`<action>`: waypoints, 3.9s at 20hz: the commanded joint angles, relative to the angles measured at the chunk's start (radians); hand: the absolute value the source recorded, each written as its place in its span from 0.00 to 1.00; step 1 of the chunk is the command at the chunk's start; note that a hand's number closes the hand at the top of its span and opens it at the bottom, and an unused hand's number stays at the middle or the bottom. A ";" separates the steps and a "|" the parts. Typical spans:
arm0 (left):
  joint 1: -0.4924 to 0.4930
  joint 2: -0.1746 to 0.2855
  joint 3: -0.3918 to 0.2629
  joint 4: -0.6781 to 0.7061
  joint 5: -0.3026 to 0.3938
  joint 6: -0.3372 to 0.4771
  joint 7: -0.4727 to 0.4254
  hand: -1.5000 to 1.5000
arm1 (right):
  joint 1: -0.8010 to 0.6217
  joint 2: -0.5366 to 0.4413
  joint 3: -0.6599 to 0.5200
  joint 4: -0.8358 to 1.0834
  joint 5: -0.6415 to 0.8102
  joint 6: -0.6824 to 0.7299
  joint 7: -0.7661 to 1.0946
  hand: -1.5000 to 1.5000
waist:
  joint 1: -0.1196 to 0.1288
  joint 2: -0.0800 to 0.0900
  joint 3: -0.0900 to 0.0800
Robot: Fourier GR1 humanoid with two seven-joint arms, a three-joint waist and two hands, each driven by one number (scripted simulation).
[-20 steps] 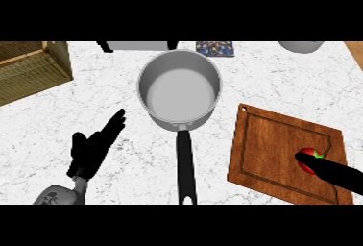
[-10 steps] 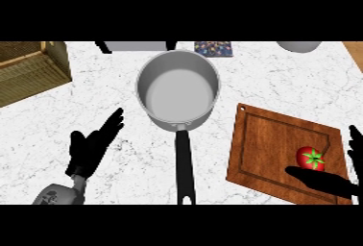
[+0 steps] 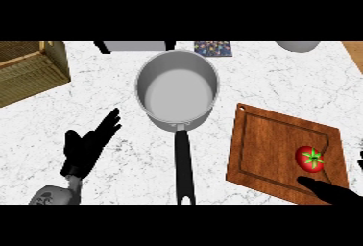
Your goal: Pick the tomato from the cutting board and place it in the pot
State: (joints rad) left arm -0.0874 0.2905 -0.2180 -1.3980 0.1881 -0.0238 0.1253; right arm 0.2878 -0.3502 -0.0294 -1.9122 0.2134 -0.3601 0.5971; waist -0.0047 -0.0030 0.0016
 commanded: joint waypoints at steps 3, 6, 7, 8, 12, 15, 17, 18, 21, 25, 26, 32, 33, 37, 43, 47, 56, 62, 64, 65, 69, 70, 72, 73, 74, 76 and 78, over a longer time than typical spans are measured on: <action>0.006 -0.011 0.015 0.034 -0.005 -0.040 -0.009 0.50 | 0.024 0.106 -0.041 0.064 -0.135 0.016 -0.249 0.00 | -0.001 0.002 -0.001; -0.043 -0.053 0.006 0.055 -0.055 0.019 0.016 0.50 | 0.021 0.157 -0.056 0.149 -0.194 0.040 -0.393 0.00 | -0.004 0.003 0.000; 0.027 -0.026 0.014 -0.076 -0.017 0.009 0.079 0.50 | 0.056 0.157 -0.090 0.140 -0.234 0.061 -0.440 0.00 | 0.002 0.000 0.000; 0.055 -0.058 -0.018 -0.016 -0.061 0.007 -0.003 0.50 | -0.010 0.165 -0.075 0.128 -0.225 0.056 -0.365 0.00 | 0.003 0.002 -0.001; 0.004 -0.045 0.051 0.007 -0.049 -0.040 0.031 0.50 | -0.023 0.185 -0.111 0.153 -0.249 0.076 -0.336 0.00 | 0.002 0.003 -0.002; -0.014 -0.064 0.041 0.047 -0.067 -0.047 0.009 0.50 | -0.026 0.263 -0.105 0.297 -0.268 0.074 -0.516 0.00 | 0.000 0.003 -0.001; 0.039 -0.046 0.067 -0.035 -0.050 -0.073 0.035 0.50 | -0.074 0.251 -0.136 0.356 -0.292 0.098 -0.527 0.00 | 0.004 0.003 -0.001; -0.017 -0.040 0.085 0.035 -0.046 -0.086 0.016 0.50 | -0.078 0.256 -0.154 0.419 -0.318 0.121 -0.593 0.00 | 0.002 0.003 -0.001; 0.003 -0.079 0.056 -0.019 -0.068 -0.049 0.068 0.50 | -0.160 0.236 -0.140 0.499 -0.276 0.124 -0.594 1.00 | 0.008 0.003 -0.001; 0.051 -0.084 0.040 0.002 -0.101 -0.049 -0.001 0.50 | -0.133 0.244 -0.113 0.554 -0.213 0.120 -0.706 1.00 | 0.009 0.004 -0.001; -0.014 -0.087 0.052 0.007 -0.094 -0.039 0.053 0.50 | -0.094 0.238 -0.150 0.564 -0.259 0.155 -0.759 1.00 | 0.002 0.004 0.000; -0.035 -0.102 0.063 0.080 -0.118 -0.036 -0.007 0.50 | -0.173 0.285 -0.169 0.592 -0.298 0.142 -0.810 1.00 | 0.001 0.006 -0.001; -0.029 -0.075 0.087 0.061 -0.085 -0.068 0.008 0.50 | -0.153 0.305 -0.159 0.627 -0.275 0.133 -0.886 1.00 | 0.005 0.006 -0.001; -0.034 -0.091 0.033 0.024 -0.100 -0.085 0.012 0.50 | -0.241 0.090 -0.020 0.564 -0.264 0.472 -0.833 1.00 | 0.093 0.017 0.003; -0.048 -0.107 0.023 0.048 -0.105 -0.086 0.002 0.50 | -0.361 -0.084 0.043 0.591 -0.295 0.802 -0.959 1.00 | 0.104 0.023 0.005; -0.030 -0.095 0.042 0.042 -0.097 -0.088 0.001 0.50 | -0.492 -0.152 0.024 0.796 -0.285 0.951 -1.153 1.00 | 0.074 0.019 0.004; -0.006 -0.127 0.048 -0.013 -0.128 -0.033 0.067 0.50 | -0.663 -0.167 0.062 0.883 -0.079 0.825 -1.332 1.00 | 0.013 0.003 -0.001; 0.035 -0.096 0.091 0.022 -0.126 -0.062 0.005 0.50 | -0.673 -0.219 0.039 0.699 -0.097 0.810 -1.251 1.00 | -0.002 0.000 -0.002; -0.002 -0.118 0.068 -0.007 -0.142 -0.053 0.066 0.50 | -0.735 -0.204 0.027 0.706 -0.078 0.784 -1.193 1.00 | 0.004 0.002 -0.002; 0.006 -0.096 0.102 0.024 -0.124 -0.077 0.021 0.50 | -0.782 -0.161 0.054 0.724 -0.044 0.751 -1.159 1.00 | 0.009 0.003 -0.002; 0.008 -0.081 0.114 0.030 -0.118 -0.104 0.016 0.50 | -0.775 -0.149 0.066 0.474 -0.074 0.769 -0.937 1.00 | -0.002 -0.001 -0.003; 0.077 -0.080 0.100 0.023 -0.128 -0.116 -0.053 0.50 | -0.836 -0.114 0.087 0.481 -0.060 0.746 -0.853 1.00 | 0.007 -0.001 -0.003; -0.022 -0.113 0.100 0.034 -0.126 -0.090 0.043 0.50 | -0.889 -0.093 0.109 0.484 -0.035 0.757 -0.822 1.00 | 0.006 0.002 -0.002; -0.025 -0.141 0.085 0.042 -0.158 -0.054 0.038 0.50 | -0.895 -0.118 0.097 0.487 -0.040 0.798 -0.808 1.00 | 0.005 0.002 -0.002; -0.006 -0.148 0.068 -0.028 -0.151 -0.048 0.100 0.50 | -0.874 -0.115 0.115 0.413 -0.041 0.807 -0.763 1.00 | 0.004 -0.001 -0.002; -0.018 -0.108 0.113 0.007 -0.125 -0.093 0.060 0.50 | -0.952 -0.057 0.171 0.436 0.016 0.779 -0.694 1.00 | 0.011 0.001 -0.002; 0.018 -0.128 0.091 0.006 -0.145 -0.082 0.029 0.50 | -0.971 -0.018 0.219 0.416 0.073 0.758 -0.636 1.00 | 0.012 0.002 -0.002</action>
State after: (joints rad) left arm -0.0901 0.1771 -0.1133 -1.3960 0.0581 -0.1108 0.1515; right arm -0.6208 -0.4229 0.1266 -1.4620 0.2224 0.4097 -0.1525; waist 0.0040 -0.0046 0.0017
